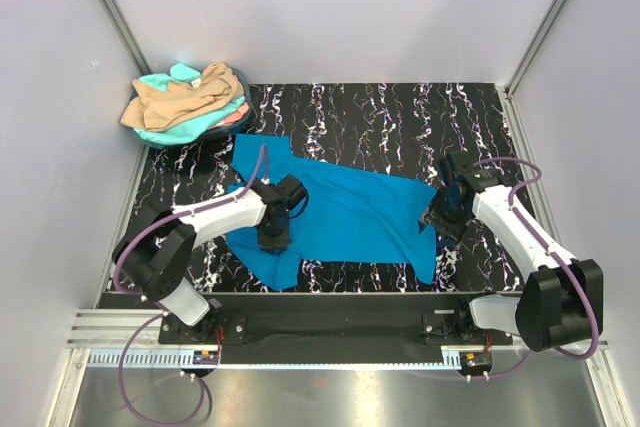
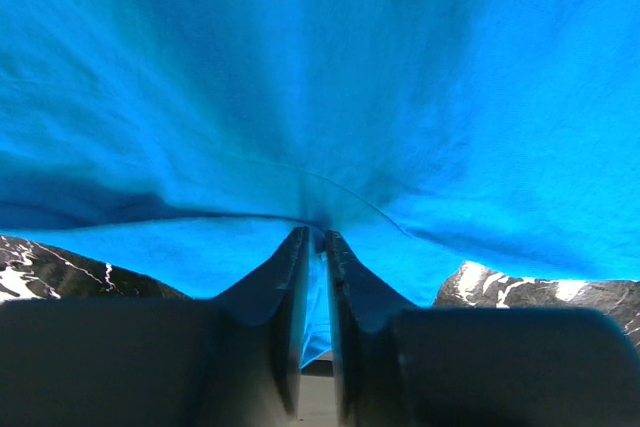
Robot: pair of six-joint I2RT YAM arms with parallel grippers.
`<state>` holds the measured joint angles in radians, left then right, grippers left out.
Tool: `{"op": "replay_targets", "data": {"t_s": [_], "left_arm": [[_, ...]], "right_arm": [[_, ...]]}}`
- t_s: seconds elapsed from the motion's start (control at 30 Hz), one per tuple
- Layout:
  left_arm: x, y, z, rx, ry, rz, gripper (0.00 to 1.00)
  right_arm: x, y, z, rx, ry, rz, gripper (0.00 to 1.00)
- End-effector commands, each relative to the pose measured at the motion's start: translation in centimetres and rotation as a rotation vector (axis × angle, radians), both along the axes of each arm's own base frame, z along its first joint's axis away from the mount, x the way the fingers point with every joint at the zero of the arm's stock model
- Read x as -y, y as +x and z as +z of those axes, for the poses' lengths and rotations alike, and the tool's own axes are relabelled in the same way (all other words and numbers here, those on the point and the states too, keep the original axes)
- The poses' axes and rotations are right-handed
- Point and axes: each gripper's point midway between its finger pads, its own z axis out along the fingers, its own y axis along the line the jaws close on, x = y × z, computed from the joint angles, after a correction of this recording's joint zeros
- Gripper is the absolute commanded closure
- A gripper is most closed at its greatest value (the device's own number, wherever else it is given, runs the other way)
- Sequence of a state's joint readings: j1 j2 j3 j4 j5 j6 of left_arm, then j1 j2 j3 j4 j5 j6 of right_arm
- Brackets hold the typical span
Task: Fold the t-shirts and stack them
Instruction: Flatten the tshirt out
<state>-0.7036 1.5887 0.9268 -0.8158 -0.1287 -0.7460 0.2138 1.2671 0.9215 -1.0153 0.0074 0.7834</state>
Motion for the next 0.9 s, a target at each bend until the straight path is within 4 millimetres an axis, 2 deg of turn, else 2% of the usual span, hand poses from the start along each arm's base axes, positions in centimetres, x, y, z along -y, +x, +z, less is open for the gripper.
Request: {"op": "replay_targets", "data": {"t_s": [0.0, 0.2, 0.3, 0.33, 0.43, 0.47, 0.53, 0.6, 0.67, 0.7, 0.77, 0.87], "left_arm": [[0.0, 0.2, -0.4, 0.008, 0.012, -0.007, 0.75], [-0.4, -0.4, -1.4, -0.011, 0.019, -0.002, 0.76], [-0.7, -0.4, -1.4, -0.005, 0.032, 0.002, 0.9], [-1.0, -0.2, -1.2, 0.006, 0.05, 0.008, 1.0], [-2.0, 0.6, 1.0, 0.076, 0.084, 0.035, 1.0], [-2.3, 0.8, 2.7, 0.114, 0.076, 0.044, 1.0], [-2.7, 1.3, 4.3, 0.164, 0.081, 0.049, 1.0], [-2.3, 1.7, 6.1, 0.206, 0.041, 0.036, 1.0], [-1.4, 1.8, 7.0, 0.215, -0.014, 0.001, 1.0], [-1.1, 1.8, 7.2, 0.216, -0.03, -0.015, 1.0], [-0.4, 1.6, 7.2, 0.198, -0.063, -0.076, 1.0], [-1.4, 1.3, 7.0, 0.167, -0.011, -0.099, 1.0]], "right_arm": [[0.1, 0.4, 0.4, 0.017, -0.004, -0.015, 0.41], [0.0, 0.3, 0.3, 0.016, 0.001, -0.014, 0.41], [0.0, 0.0, 0.0, 0.006, 0.004, -0.008, 0.41], [0.0, -0.1, -0.1, 0.001, 0.003, -0.008, 0.41], [0.0, -0.3, -0.4, -0.011, 0.001, -0.004, 0.41], [0.0, -0.3, -0.5, -0.017, 0.0, -0.002, 0.41], [0.1, -0.6, -0.9, -0.035, -0.004, -0.002, 0.42], [0.1, -0.9, -1.7, -0.062, -0.01, -0.002, 0.46], [-0.4, -1.2, -2.6, -0.098, 0.018, -0.001, 0.5], [-0.5, -1.6, -3.1, -0.121, 0.022, -0.006, 0.57], [-0.9, -1.9, -4.1, -0.156, 0.04, -0.013, 0.61], [-1.3, -2.7, -5.0, -0.213, 0.057, -0.033, 0.64]]}}
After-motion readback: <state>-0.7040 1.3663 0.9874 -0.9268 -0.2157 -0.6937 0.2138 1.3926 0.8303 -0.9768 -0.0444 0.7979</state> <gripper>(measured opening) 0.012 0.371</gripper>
